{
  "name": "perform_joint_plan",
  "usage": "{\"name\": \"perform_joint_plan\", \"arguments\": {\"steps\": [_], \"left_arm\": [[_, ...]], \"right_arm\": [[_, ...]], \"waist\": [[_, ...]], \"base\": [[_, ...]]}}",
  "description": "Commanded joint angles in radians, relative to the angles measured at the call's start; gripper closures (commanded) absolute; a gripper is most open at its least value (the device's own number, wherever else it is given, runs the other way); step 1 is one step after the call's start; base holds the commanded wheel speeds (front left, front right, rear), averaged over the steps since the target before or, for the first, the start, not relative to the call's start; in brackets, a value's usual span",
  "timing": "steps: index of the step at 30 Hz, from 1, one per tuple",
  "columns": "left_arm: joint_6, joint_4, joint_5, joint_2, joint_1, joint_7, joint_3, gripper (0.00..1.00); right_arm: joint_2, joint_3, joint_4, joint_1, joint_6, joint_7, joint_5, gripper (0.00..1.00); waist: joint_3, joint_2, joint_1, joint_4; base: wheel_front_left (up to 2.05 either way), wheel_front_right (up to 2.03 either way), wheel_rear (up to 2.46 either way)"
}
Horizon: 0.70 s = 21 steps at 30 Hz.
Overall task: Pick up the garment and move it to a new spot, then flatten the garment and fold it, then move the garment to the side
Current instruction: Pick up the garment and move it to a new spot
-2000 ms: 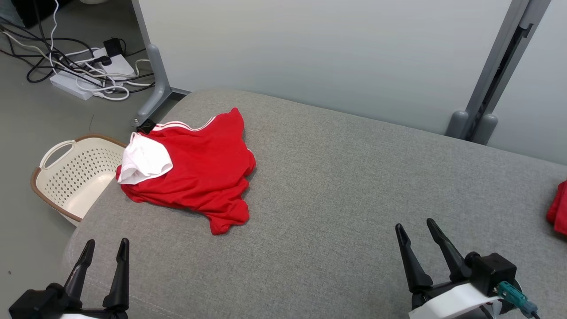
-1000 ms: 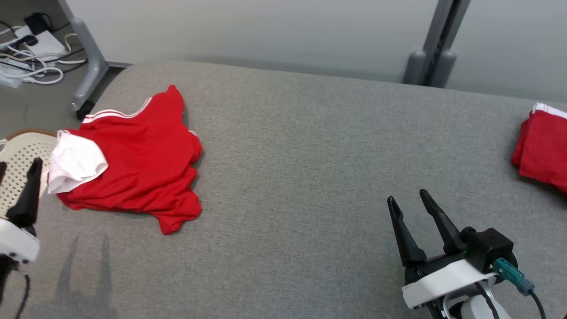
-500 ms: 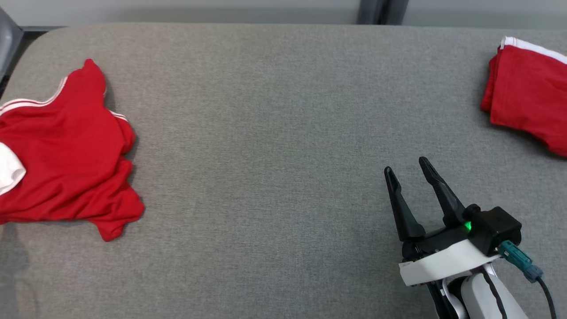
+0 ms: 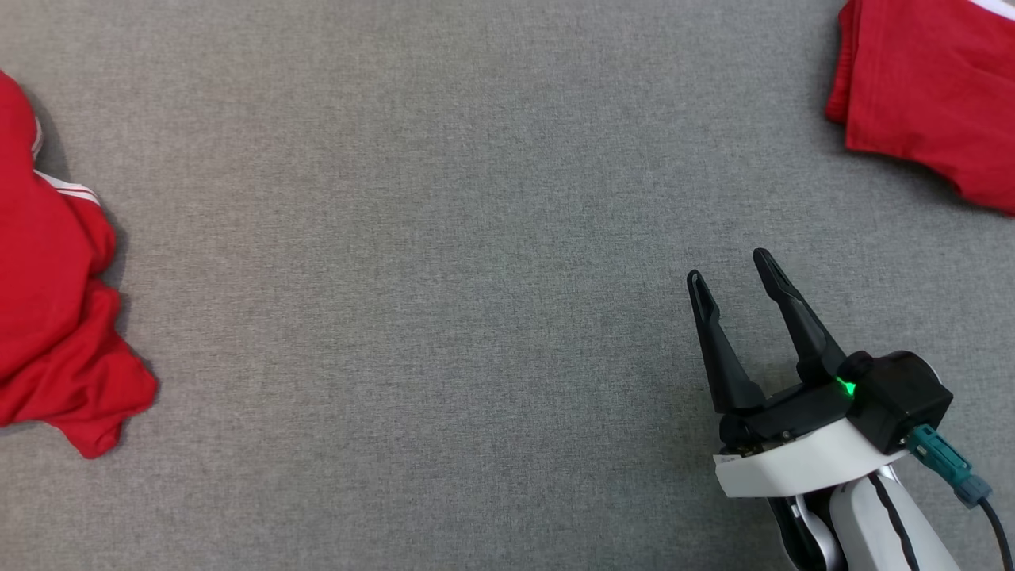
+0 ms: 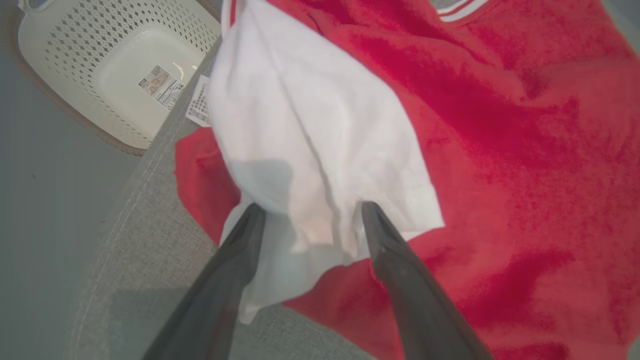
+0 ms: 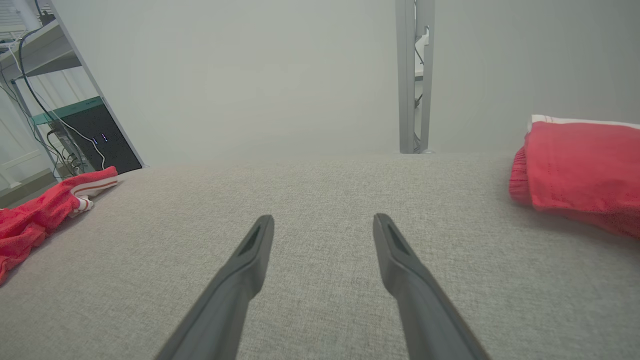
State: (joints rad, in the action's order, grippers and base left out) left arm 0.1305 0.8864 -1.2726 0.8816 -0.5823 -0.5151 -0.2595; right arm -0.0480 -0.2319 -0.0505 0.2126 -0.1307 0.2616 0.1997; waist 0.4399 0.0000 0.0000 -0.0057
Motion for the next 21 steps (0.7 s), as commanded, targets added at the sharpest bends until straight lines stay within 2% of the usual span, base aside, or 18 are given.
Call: {"name": "perform_joint_plan", "arguments": {"steps": [1,7,8,9,10,11,12,21], "left_arm": [[0.0,0.007,-0.017,0.011,0.009,-0.009,-0.009,0.0],[0.0,-0.01,-0.081,0.016,0.025,-0.06,-0.054,0.02],[0.0,-0.013,-0.087,0.017,0.025,-0.06,-0.061,0.21],[0.0,-0.016,-0.091,0.019,0.022,-0.048,-0.066,0.56],[0.0,-0.016,-0.093,0.021,0.02,-0.037,-0.071,0.84],[0.0,-0.016,-0.093,0.021,0.02,-0.037,-0.071,0.84],[0.0,-0.016,-0.093,0.023,0.017,-0.028,-0.077,1.0],[0.0,-0.061,-0.13,0.048,-0.005,0.042,-0.12,1.0]], "right_arm": [[-0.006,0.003,0.005,-0.01,0.0,0.005,-0.006,0.0],[-0.006,0.007,0.011,-0.012,0.0,0.005,-0.01,0.0],[-0.006,0.007,0.01,-0.011,0.0,0.005,-0.012,0.0],[-0.006,0.007,0.009,-0.009,0.0,0.005,-0.013,0.0],[-0.006,0.007,0.008,-0.008,0.0,0.005,-0.014,0.0],[-0.006,0.007,0.008,-0.008,0.0,0.005,-0.014,0.0],[-0.006,0.006,0.007,-0.006,0.0,0.005,-0.014,0.0],[-0.006,0.006,-0.018,-0.005,0.0,0.005,0.004,0.0]], "waist": [[0.008,0.0,0.0,-0.008],[0.008,0.0,0.0,-0.006],[0.007,0.0,0.0,-0.005],[0.007,0.0,0.0,-0.003],[0.005,0.0,0.0,-0.001],[0.005,0.0,0.0,-0.001],[0.004,0.0,0.0,0.001],[-0.041,0.0,0.0,0.012]], "base": [[0.0,0.0,0.0],[0.0,0.0,0.0],[0.0,0.0,0.0],[0.0,0.0,0.0],[0.0,0.0,0.0],[0.0,0.0,0.0],[0.0,0.0,0.0],[0.0,0.0,0.0]]}}
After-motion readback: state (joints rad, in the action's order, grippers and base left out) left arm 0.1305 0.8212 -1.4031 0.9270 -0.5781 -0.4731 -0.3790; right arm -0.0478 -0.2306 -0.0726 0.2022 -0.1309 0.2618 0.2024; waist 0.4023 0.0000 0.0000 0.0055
